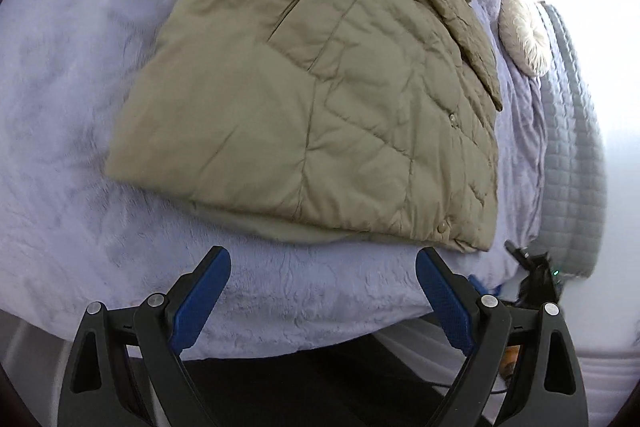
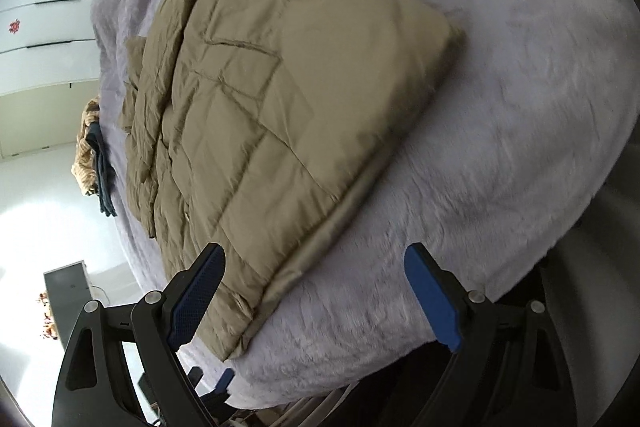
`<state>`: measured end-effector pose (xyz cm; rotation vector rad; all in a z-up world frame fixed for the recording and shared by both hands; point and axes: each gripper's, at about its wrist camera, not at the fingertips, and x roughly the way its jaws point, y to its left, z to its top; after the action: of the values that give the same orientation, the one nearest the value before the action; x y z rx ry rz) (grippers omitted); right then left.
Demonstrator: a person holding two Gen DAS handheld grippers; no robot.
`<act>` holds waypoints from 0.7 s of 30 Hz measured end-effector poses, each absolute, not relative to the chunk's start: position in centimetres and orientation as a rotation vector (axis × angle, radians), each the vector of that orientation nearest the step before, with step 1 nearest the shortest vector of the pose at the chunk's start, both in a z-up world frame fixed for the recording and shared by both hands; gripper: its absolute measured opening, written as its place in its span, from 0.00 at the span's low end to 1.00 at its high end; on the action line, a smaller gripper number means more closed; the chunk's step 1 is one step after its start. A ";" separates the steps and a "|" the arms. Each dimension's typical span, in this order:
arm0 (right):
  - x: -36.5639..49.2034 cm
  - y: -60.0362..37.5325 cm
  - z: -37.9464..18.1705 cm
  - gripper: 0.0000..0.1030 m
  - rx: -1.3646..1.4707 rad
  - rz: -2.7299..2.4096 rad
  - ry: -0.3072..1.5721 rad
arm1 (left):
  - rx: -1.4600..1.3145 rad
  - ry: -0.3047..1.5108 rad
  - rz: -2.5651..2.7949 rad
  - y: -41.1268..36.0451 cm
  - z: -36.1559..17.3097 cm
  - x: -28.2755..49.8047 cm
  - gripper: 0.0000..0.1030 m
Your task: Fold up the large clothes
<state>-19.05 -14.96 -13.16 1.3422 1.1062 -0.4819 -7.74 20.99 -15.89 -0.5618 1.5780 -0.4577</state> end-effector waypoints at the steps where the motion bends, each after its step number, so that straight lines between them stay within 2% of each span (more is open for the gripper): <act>1: -19.2 -14.9 -13.3 0.90 1.352 -0.479 1.103 | -0.588 1.581 -0.463 21.0 -16.4 -7.8 0.92; 9: -19.7 -15.9 -15.2 0.90 1.488 -0.470 0.984 | -0.708 1.560 -0.451 19.1 -19.4 -6.3 0.91; 21: -18.2 -18.7 -18.3 0.87 1.689 -0.446 0.831 | -0.786 1.514 -0.378 16.4 -20.3 -4.0 0.92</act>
<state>-18.23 -18.66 -18.33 1.6887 0.8314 -0.4460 -3.96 16.45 -20.28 -0.7863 1.5141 -0.3784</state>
